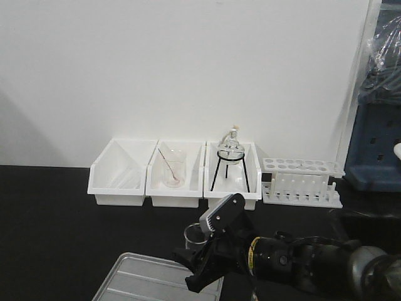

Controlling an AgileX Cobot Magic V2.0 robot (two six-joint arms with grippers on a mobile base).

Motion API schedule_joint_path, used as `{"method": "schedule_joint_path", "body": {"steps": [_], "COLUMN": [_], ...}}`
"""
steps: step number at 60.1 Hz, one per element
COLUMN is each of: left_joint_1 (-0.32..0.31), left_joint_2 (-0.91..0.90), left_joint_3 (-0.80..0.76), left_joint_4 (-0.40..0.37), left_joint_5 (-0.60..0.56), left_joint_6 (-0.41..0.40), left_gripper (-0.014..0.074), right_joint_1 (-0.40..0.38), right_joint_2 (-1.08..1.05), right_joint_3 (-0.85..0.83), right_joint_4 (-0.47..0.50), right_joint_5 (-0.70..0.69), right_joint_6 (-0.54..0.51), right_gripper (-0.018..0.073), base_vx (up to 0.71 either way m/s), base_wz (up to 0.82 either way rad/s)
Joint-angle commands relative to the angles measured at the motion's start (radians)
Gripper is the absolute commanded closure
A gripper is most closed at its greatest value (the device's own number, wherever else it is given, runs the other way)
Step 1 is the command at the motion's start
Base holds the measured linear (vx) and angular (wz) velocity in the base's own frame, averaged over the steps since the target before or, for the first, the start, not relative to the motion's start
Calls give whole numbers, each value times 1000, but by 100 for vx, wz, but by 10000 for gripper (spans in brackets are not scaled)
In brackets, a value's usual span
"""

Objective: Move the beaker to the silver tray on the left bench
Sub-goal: 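Move the held beaker over the ribbed silver tray and lower it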

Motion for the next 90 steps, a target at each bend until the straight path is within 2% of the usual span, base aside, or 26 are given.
{"method": "schedule_joint_path", "body": {"steps": [1,20,50,60,81,90], "left_joint_1": [-5,-5,-5,-5,-5,-5], "left_joint_2": [-7,-7,-7,-7,-7,-7], "left_joint_3": [20,20,20,20,20,20], "left_joint_4": [-3,-3,-3,-3,-3,-3], "left_joint_5": [-81,-81,-81,-81,-81,-81], "left_joint_6": [-2,-2,-2,-2,-2,-2], "left_gripper": [595,595,595,595,595,595], "right_joint_1": [-1,-1,38,38,36,36], "right_joint_2": [7,172,267,267,267,244], "right_joint_3": [-65,-160,-164,-164,-164,-164], "right_joint_4": [35,34,34,36,37,36], "right_joint_5": [-82,-111,-101,-84,-80,-80], "right_joint_6": [-8,-12,-26,-26,-26,-26], "right_gripper": [570,570,524,438,106,13], "base_vx": [0,0,0,0,0,0], "base_wz": [-1,-1,0,0,0,0]}}
